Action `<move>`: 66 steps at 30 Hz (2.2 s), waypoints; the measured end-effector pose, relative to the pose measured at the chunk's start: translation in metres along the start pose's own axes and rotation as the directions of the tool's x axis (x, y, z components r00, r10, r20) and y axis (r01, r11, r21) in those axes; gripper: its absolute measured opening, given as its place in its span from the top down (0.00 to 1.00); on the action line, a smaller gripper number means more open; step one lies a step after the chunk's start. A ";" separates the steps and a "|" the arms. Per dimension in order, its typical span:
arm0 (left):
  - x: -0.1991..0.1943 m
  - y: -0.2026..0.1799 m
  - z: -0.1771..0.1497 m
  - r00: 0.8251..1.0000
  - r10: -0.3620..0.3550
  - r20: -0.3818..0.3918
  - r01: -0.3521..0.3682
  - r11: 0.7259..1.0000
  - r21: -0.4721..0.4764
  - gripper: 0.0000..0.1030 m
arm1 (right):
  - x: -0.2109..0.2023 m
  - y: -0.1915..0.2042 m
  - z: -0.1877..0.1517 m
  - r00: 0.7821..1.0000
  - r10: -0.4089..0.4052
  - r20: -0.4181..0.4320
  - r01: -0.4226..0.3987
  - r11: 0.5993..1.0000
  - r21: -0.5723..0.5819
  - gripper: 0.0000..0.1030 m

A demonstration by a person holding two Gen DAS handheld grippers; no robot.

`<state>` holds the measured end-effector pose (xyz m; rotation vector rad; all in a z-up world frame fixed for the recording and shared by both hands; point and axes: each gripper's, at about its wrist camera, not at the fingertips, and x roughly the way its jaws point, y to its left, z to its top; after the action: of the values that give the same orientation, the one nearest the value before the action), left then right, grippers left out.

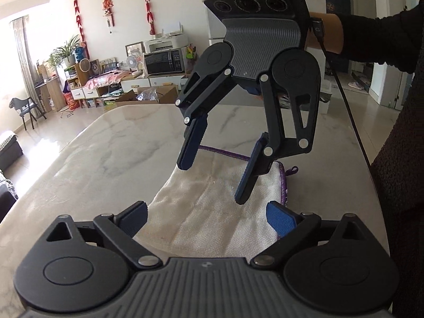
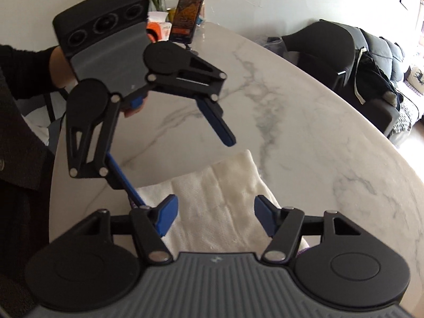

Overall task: Fold towel
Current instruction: 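Open both tools and release the folded towel, then press the folded towel square flat with both tools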

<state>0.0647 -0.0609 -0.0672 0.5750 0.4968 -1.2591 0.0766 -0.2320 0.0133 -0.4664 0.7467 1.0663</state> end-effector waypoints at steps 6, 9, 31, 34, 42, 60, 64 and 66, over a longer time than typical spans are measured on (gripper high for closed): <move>0.025 0.017 -0.015 0.995 -0.084 -0.055 0.086 0.995 0.040 0.15 | 0.020 -0.004 0.002 0.998 0.043 -0.040 -0.046 0.996 -0.082 0.34; 0.031 0.025 -0.023 0.992 -0.110 -0.055 0.111 0.994 0.017 0.15 | 0.032 -0.010 -0.005 0.996 0.035 -0.084 -0.043 0.994 -0.100 0.27; 0.005 0.027 -0.018 0.998 -0.063 0.007 0.063 0.998 -0.005 0.13 | -0.009 -0.068 -0.035 0.991 -0.110 -0.074 0.128 0.945 0.301 0.66; 0.004 0.028 -0.019 0.998 -0.059 0.001 0.059 0.998 -0.007 0.13 | -0.005 -0.075 -0.041 0.990 -0.107 -0.092 0.131 0.934 0.332 0.66; 0.013 0.041 -0.020 0.999 -0.039 -0.004 0.039 0.998 -0.053 0.09 | -0.004 -0.078 -0.038 0.988 -0.138 -0.063 0.152 0.919 0.363 0.90; -0.014 0.004 -0.017 0.995 -0.086 0.046 0.086 0.996 -0.006 0.05 | 0.002 0.014 -0.015 0.996 -0.091 -0.016 0.092 0.991 0.098 0.49; -0.004 -0.002 -0.029 0.997 -0.083 0.002 0.083 0.996 -0.023 0.05 | 0.005 0.024 -0.033 0.993 -0.106 -0.056 0.111 0.988 0.106 0.49; -0.004 -0.004 -0.034 0.997 -0.074 0.030 0.076 0.996 -0.036 0.05 | 0.001 0.023 -0.043 0.990 -0.134 -0.050 0.140 0.981 0.138 0.48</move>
<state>0.0588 -0.0361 -0.0910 0.5101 0.5203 -1.3251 0.0422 -0.2507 -0.0160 -0.4133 0.8089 0.8712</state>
